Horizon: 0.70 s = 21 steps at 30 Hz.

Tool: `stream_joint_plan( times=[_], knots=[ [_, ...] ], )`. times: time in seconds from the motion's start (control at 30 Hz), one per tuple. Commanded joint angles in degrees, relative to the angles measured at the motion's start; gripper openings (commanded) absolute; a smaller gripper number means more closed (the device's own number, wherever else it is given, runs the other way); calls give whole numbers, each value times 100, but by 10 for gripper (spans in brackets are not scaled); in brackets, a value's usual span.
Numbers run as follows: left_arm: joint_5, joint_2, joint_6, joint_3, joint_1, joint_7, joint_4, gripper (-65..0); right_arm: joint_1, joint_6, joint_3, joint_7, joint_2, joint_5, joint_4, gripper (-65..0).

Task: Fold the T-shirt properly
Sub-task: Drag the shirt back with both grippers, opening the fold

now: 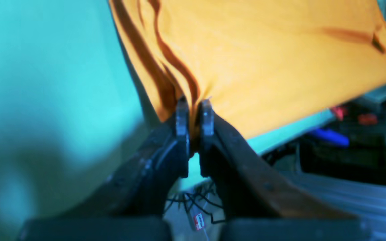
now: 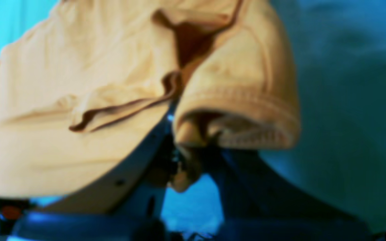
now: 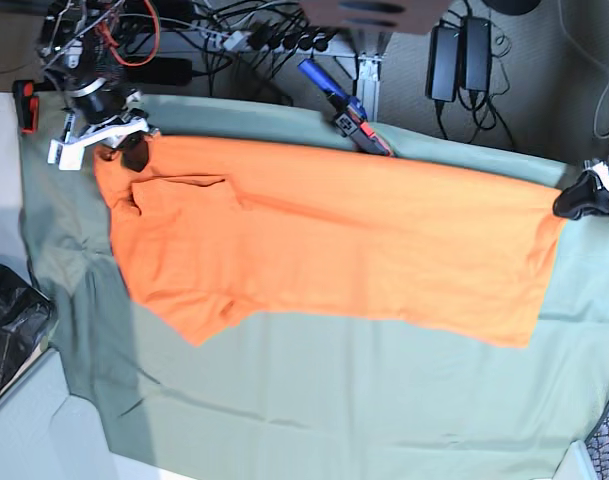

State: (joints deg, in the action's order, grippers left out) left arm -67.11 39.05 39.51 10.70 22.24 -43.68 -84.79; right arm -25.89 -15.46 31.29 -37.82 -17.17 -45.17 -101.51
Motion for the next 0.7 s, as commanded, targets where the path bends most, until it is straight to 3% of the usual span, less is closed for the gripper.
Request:
stream_joint_plan(
  times=[0.0,0.13,0.37,0.4,0.53,0.6,0.67],
  knots=[
    [-85,146,49,111,13,103,-160,-650,-15,-476,131,127,-144,-7,-103,-650],
    [-74,142,49,118,131,146,-267,-650,-142,-476,201,129,-302,-7,-103,-650],
    [343,144,49,118,131,367,-262,-642,-275,-474,201,142,-280,122,-92,-650],
    [448,144,49,118,151,450,-262,-591,-278,-474,201,157,-278,125,-92,-619],
    [675,142,49,118,315,658,-262,-450,-354,-474,201,177,-269,238,-92,-315],
    [686,144,49,120,372,654,-262,-402,-352,-472,201,175,-269,374,-92,-247],
    [695,144,49,125,393,636,-262,-382,-354,-472,201,173,-269,455,-92,-242]
  ],
)
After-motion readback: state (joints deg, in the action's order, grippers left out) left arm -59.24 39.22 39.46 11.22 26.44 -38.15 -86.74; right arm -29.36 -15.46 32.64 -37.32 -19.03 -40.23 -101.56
